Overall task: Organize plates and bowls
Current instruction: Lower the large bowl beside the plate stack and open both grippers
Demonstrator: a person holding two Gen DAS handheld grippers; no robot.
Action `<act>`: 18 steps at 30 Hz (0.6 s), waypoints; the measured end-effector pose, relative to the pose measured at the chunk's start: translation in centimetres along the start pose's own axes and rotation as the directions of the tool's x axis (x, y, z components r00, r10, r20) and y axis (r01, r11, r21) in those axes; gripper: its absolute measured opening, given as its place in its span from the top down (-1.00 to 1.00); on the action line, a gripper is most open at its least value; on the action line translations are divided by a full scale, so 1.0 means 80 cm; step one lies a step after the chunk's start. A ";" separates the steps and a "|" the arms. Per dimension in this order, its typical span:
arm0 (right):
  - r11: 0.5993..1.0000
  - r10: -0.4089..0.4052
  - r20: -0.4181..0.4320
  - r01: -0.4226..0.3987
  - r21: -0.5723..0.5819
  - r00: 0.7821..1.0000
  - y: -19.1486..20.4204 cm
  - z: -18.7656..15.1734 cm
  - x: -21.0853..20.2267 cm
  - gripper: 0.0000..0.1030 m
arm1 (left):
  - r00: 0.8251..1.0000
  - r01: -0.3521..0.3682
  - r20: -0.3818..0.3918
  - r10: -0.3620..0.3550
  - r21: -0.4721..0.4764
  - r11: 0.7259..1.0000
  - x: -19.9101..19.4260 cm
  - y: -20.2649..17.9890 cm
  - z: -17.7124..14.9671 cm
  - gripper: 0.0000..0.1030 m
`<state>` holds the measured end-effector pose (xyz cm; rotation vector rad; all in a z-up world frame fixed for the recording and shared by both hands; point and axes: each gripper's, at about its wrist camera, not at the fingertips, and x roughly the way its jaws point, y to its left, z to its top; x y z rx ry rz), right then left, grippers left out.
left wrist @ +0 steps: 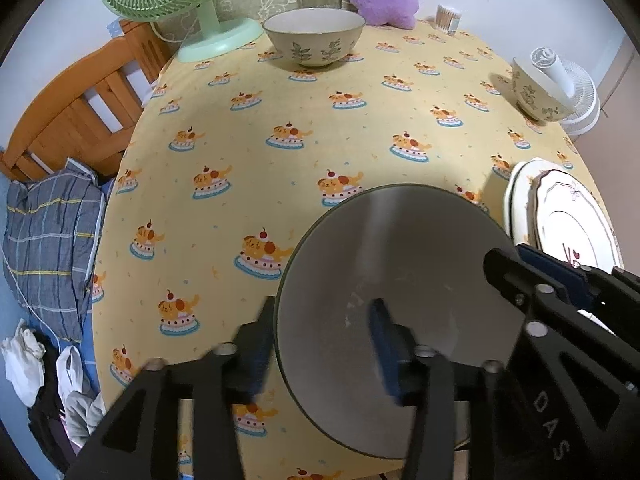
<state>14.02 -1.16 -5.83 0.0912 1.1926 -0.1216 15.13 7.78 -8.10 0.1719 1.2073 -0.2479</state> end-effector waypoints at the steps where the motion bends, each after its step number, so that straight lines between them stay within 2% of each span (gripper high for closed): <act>1: 1.000 0.003 -0.001 -0.003 0.000 1.000 0.000 0.000 -0.001 0.46 | 1.000 0.006 0.005 -0.006 0.002 1.000 -0.002 0.000 0.000 -0.28; 2: 1.000 0.007 0.000 -0.007 0.002 1.000 0.000 -0.001 -0.003 0.33 | 1.000 0.008 0.013 -0.008 0.002 1.000 -0.005 0.000 -0.001 -0.34; 3: 1.000 0.009 0.005 -0.009 0.004 1.000 0.000 -0.001 -0.004 0.06 | 1.000 0.006 0.023 -0.006 -0.001 1.000 -0.009 0.001 -0.001 -0.42; 4: 1.000 0.015 0.017 -0.015 0.006 1.000 -0.001 -0.002 -0.008 -0.11 | 1.000 0.003 0.028 -0.003 -0.003 1.000 -0.011 0.001 -0.001 -0.46; 13: 0.999 0.031 0.088 -0.032 0.007 0.996 0.004 0.001 -0.030 -0.53 | 0.995 0.021 0.100 -0.023 0.017 1.000 -0.036 0.008 0.006 -0.73; 18: 0.999 0.036 0.124 -0.038 0.016 0.992 0.008 0.016 -0.046 -0.62 | 0.989 0.037 0.141 -0.037 0.001 0.999 -0.053 0.015 0.022 -0.77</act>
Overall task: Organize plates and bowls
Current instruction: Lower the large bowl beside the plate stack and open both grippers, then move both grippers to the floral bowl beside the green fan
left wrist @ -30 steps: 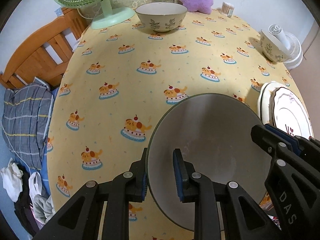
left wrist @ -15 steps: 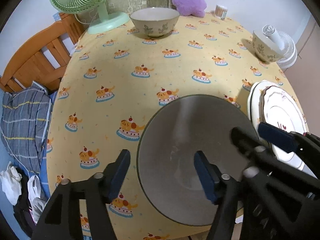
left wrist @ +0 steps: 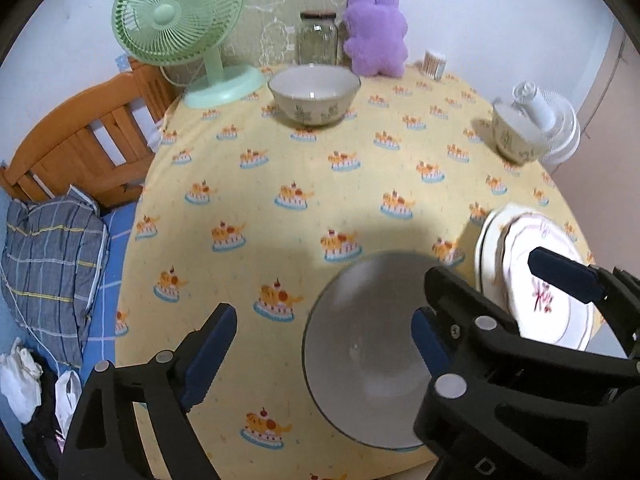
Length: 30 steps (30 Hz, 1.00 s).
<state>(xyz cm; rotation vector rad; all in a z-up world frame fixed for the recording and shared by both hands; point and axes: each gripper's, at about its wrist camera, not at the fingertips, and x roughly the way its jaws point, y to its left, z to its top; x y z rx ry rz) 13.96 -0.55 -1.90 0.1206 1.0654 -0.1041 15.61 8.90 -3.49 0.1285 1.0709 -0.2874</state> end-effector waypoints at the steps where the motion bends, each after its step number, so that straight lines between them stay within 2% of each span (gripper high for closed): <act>1: 1.000 0.004 0.008 -0.004 0.001 1.000 0.001 0.005 -0.003 -0.65 | 1.000 0.005 0.012 -0.005 -0.005 1.000 -0.003 0.001 0.005 -0.77; 9: 1.000 0.011 0.058 -0.012 0.019 0.998 -0.003 0.050 -0.016 -0.66 | 0.998 0.000 0.066 0.004 -0.052 0.999 -0.015 0.004 0.048 -0.77; 21: 0.996 0.074 0.118 -0.067 -0.055 0.990 -0.014 0.143 -0.002 -0.66 | 0.986 -0.088 0.130 0.107 -0.146 0.985 -0.007 0.003 0.132 -0.77; 30: 0.990 0.120 0.151 -0.107 -0.091 0.981 -0.024 0.212 0.026 -0.66 | 0.976 -0.134 0.142 0.167 -0.216 0.967 0.020 0.002 0.190 -0.77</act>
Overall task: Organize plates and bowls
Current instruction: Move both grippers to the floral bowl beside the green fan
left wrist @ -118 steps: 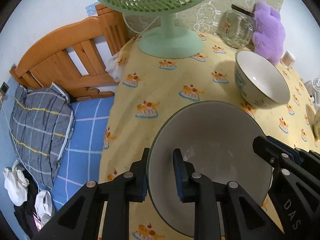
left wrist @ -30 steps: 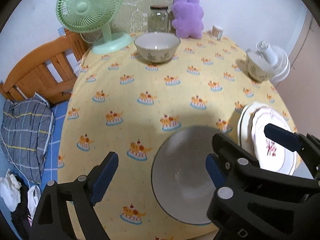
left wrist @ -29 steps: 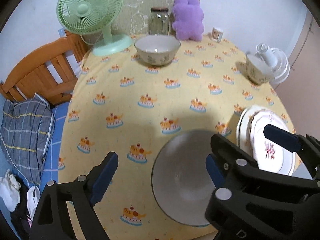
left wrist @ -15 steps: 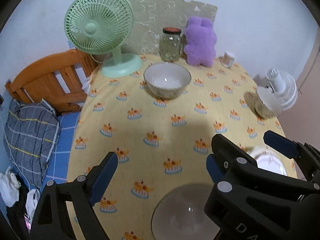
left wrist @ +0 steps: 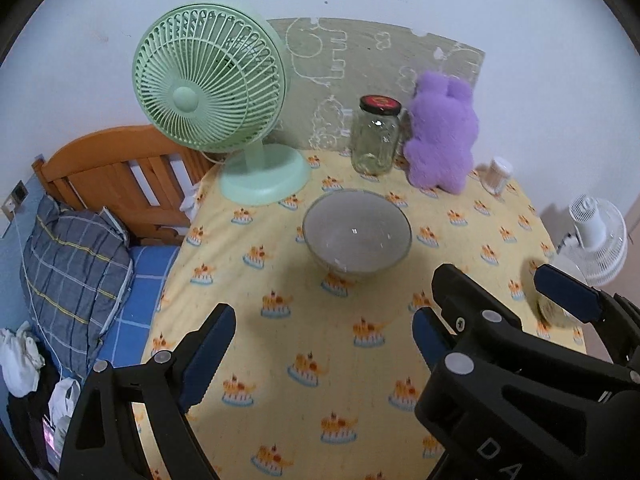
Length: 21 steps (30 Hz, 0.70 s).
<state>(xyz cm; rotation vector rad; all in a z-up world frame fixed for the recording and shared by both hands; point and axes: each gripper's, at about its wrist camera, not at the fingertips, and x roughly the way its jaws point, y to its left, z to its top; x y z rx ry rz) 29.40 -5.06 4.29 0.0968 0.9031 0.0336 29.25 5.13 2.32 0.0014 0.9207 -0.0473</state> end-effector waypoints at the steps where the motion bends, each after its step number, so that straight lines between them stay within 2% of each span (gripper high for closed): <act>1: 1.000 0.003 0.002 -0.003 -0.004 1.000 -0.001 0.005 0.005 -0.66 | 1.000 -0.010 0.004 0.011 -0.004 1.000 0.005 -0.002 0.006 -0.77; 13: 0.998 0.034 0.012 -0.033 -0.053 0.999 0.000 0.077 0.079 -0.66 | 0.999 -0.047 0.012 0.048 -0.074 0.996 0.074 0.006 0.064 -0.75; 15: 0.998 0.036 0.008 -0.036 -0.058 0.999 0.001 0.085 0.094 -0.66 | 0.999 -0.049 0.011 0.050 -0.074 0.996 0.087 0.007 0.070 -0.66; 21: 0.998 0.041 -0.007 -0.041 -0.050 0.999 0.001 0.094 0.144 -0.65 | 0.998 -0.064 -0.011 0.063 -0.079 0.995 0.135 0.011 0.077 -0.57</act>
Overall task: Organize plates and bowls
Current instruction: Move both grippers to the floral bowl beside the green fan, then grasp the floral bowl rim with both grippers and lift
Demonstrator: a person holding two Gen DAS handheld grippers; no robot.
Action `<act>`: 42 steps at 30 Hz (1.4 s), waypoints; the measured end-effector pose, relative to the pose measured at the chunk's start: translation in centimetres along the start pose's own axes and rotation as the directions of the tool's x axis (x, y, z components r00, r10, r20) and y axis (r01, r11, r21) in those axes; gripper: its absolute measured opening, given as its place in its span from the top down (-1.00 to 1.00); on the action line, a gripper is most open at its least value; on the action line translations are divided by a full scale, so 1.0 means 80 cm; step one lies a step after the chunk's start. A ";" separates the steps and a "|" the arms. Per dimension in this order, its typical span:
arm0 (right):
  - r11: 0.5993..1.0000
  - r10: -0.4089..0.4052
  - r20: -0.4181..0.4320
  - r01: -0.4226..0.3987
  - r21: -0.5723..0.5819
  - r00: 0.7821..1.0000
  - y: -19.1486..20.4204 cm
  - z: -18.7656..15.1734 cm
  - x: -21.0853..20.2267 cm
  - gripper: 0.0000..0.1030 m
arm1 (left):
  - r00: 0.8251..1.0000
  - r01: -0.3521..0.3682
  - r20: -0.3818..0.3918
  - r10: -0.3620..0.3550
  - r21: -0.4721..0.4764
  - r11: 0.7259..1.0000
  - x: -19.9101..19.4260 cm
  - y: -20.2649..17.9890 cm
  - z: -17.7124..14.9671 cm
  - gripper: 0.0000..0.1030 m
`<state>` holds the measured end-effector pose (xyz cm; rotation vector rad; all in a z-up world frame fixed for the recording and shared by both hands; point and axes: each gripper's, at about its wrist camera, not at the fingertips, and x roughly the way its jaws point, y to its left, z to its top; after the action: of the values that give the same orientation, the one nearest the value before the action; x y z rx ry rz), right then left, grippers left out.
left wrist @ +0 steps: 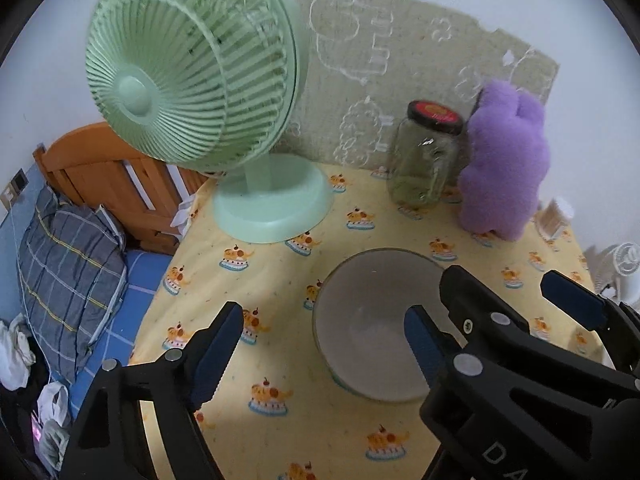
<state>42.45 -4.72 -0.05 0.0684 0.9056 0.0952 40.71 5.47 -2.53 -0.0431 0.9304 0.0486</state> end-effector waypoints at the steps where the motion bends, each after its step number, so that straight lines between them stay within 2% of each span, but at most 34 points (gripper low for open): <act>1: 1.000 -0.001 -0.006 0.001 0.004 1.000 -0.001 0.000 0.008 -0.64 | 1.000 -0.004 -0.008 0.004 0.001 1.000 0.010 0.000 0.001 -0.55; 7: 0.999 0.010 -0.040 -0.009 0.040 0.999 -0.010 0.001 0.054 -0.35 | 0.999 0.007 -0.044 -0.006 0.012 1.000 0.054 -0.003 0.005 -0.33; 10: 0.999 0.012 -0.061 -0.009 0.053 0.998 -0.013 0.002 0.073 -0.19 | 0.998 0.006 -0.060 -0.004 0.028 1.000 0.070 -0.006 0.005 -0.12; 12: 0.998 0.016 -0.073 -0.012 0.057 0.997 -0.014 0.001 0.082 -0.08 | 0.997 0.006 -0.072 -0.004 0.027 1.000 0.079 -0.005 0.005 0.11; 14: 0.998 0.017 -0.087 -0.012 0.054 0.996 -0.012 -0.001 0.090 -0.02 | 0.996 0.008 -0.092 -0.006 0.025 1.000 0.088 -0.004 0.002 0.22; 16: 0.998 0.017 -0.100 -0.012 0.054 0.995 -0.012 -0.002 0.095 0.16 | 0.995 0.006 -0.100 -0.004 0.026 1.000 0.092 -0.004 0.000 0.31; 20: 0.999 -0.004 -0.109 0.009 0.043 0.994 -0.012 -0.004 0.100 0.31 | 0.994 -0.002 -0.109 0.005 0.025 1.000 0.096 -0.007 -0.002 0.46; 27: 0.999 -0.011 -0.128 0.017 0.047 0.992 -0.018 -0.005 0.107 0.44 | 0.993 -0.016 -0.112 0.020 0.036 0.999 0.100 -0.009 -0.002 0.57; 31: 0.999 -0.021 -0.131 0.027 0.043 0.991 -0.016 -0.006 0.109 0.44 | 0.990 -0.014 -0.141 0.021 0.049 0.999 0.105 -0.009 -0.003 0.57; 36: 0.998 -0.020 -0.155 0.029 0.061 0.988 -0.020 -0.010 0.114 0.53 | 0.990 -0.026 -0.135 0.033 0.058 0.998 0.104 -0.011 -0.003 0.56; 42: 0.996 -0.024 -0.168 0.038 0.076 0.986 -0.020 -0.011 0.110 0.53 | 0.988 -0.018 -0.150 0.025 0.054 0.998 0.100 -0.010 -0.005 0.57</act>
<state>47.24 -5.33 -7.65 0.1208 1.0775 0.0365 45.20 4.85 -9.22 0.0120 1.0831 0.0413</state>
